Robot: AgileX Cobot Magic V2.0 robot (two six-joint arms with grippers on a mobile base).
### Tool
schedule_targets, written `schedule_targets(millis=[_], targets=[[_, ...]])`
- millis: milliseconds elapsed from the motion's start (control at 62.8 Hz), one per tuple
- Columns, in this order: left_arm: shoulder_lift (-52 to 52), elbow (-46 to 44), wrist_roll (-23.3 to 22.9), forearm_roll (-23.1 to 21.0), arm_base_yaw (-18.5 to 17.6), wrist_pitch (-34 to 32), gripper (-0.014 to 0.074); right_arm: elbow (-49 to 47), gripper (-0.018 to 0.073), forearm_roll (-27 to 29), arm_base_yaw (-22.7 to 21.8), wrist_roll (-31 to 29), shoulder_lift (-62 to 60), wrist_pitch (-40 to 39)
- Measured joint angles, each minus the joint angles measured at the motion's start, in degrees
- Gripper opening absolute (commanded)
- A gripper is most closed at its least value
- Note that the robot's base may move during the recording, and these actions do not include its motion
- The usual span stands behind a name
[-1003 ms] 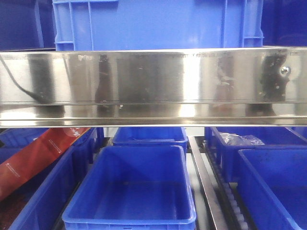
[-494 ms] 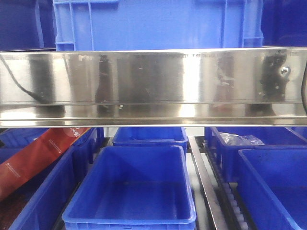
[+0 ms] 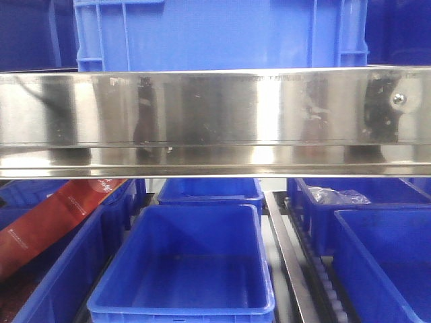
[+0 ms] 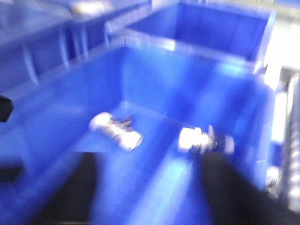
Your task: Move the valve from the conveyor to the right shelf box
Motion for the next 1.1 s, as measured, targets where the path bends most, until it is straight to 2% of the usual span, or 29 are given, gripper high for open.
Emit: schedule_targets(millis=[80, 159, 271, 398, 510, 701, 908, 1099], targets=[[-2.38, -0.25, 0.0, 0.45, 0.0, 1.63, -0.0043, 0.0, -0.0163, 0.11, 0.0, 0.0, -2.71, 0.55], [-4.49, -0.35, -0.83, 2.22, 0.0, 3.63, -0.0111, 0.0, -0.0153, 0.11, -0.12, 0.11, -5.16, 1.75], [-7.47, 0.83, -4.72, 7.5, 0.0, 6.1, -0.0111, 2.43, -0.0153, 0.25, -1.98, 0.8, -8.98, 2.13], [-11.95, 6.64, -9.27, 12.43, 0.0, 5.69, -0.0111, 11.08, -0.0153, 0.12, -5.32, 1.26, -13.95, 0.18], [-17.13, 14.91, -11.96, 13.25, 0.0, 0.77, -0.0111, 20.67, -0.0153, 0.13, -6.06, 1.25, -19.09, -2.75], [-28.99, 33.93, -15.67, 13.49, 0.0, -11.72, -0.0111, 39.9, -0.0153, 0.13, -6.06, 1.35, -30.2, -11.69], [-42.16, 55.26, -16.43, 13.49, 0.0, -22.31, -0.0111, 56.54, -0.0153, -0.6, -6.14, 1.35, -42.67, -18.84], [-55.38, 74.36, -16.45, 13.49, 0.0, -33.45, -0.0111, 68.35, -0.0153, -0.74, -6.14, 1.35, -53.17, -21.21]])
